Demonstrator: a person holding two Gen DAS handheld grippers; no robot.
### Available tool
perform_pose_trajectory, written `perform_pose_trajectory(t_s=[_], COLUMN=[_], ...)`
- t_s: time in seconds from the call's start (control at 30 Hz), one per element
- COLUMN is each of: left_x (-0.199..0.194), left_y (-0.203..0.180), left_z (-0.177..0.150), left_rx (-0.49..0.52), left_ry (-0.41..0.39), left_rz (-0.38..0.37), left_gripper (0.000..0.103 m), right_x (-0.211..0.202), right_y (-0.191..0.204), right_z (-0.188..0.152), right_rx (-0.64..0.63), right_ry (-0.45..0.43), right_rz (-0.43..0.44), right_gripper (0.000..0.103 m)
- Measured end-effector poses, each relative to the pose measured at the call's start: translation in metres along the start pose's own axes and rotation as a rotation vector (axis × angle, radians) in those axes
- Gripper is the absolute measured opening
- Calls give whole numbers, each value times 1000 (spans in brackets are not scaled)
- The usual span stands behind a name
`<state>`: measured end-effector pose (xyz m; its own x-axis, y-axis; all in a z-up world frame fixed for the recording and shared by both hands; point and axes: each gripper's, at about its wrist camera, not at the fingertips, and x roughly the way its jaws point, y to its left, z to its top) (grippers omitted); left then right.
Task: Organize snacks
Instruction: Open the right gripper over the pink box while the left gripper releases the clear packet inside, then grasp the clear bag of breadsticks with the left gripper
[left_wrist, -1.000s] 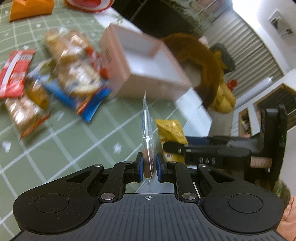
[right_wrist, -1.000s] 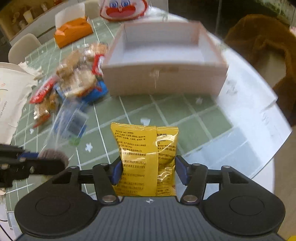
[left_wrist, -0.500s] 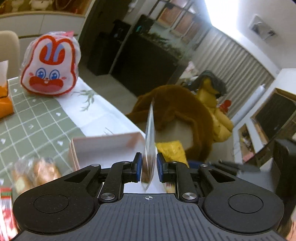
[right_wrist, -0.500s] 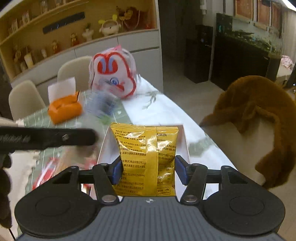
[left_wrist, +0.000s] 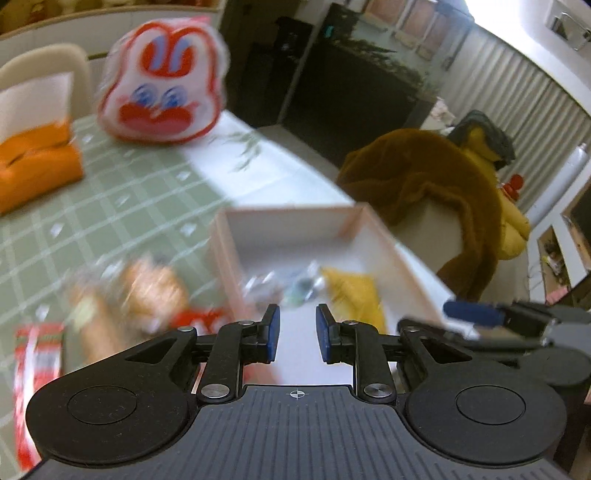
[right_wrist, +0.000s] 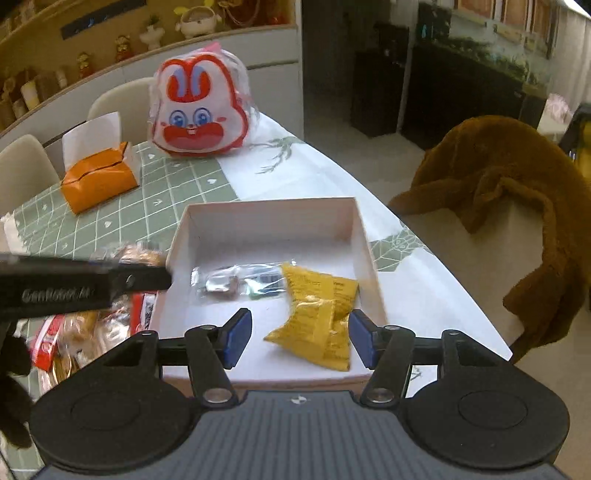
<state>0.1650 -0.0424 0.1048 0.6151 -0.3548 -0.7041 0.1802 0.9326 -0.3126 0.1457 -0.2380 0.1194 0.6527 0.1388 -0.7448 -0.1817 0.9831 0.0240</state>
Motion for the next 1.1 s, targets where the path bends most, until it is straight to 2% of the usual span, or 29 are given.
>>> perform_pose_trajectory(t_s=[0.07, 0.13, 0.33, 0.43, 0.53, 0.63, 0.73, 0.87, 1.1], left_x=[-12, -21, -44, -56, -70, -79, -88, -95, -87], left_y=[13, 27, 55, 68, 80, 94, 114, 148, 165], left_z=[-18, -35, -74, -89, -100, -105, -104, -98, -81], left_rx=[-27, -63, -103, -121, -135, -161, -237, -351, -376], left_ry=[-7, -6, 23, 36, 34, 8, -40, -82, -75], left_rz=[21, 34, 68, 85, 113, 145, 200, 264, 248], left_gripper=[25, 25, 25, 25, 25, 25, 25, 25, 25], right_x=[-10, -17, -10, -13, -17, -12, -6, -12, -3], right_y=[8, 18, 46, 58, 73, 82, 89, 84, 84], right_z=[-16, -30, -61, -78, -99, -118, -123, -121, -125], right_rx=[-22, -30, 2, 16, 21, 43, 26, 30, 56], right_ry=[-66, -106, -5, 5, 10, 57, 117, 104, 148], right_rz=[43, 82, 97, 99, 63, 46, 32, -8, -1], right_gripper=[58, 63, 65, 65, 66, 67, 67, 67, 67])
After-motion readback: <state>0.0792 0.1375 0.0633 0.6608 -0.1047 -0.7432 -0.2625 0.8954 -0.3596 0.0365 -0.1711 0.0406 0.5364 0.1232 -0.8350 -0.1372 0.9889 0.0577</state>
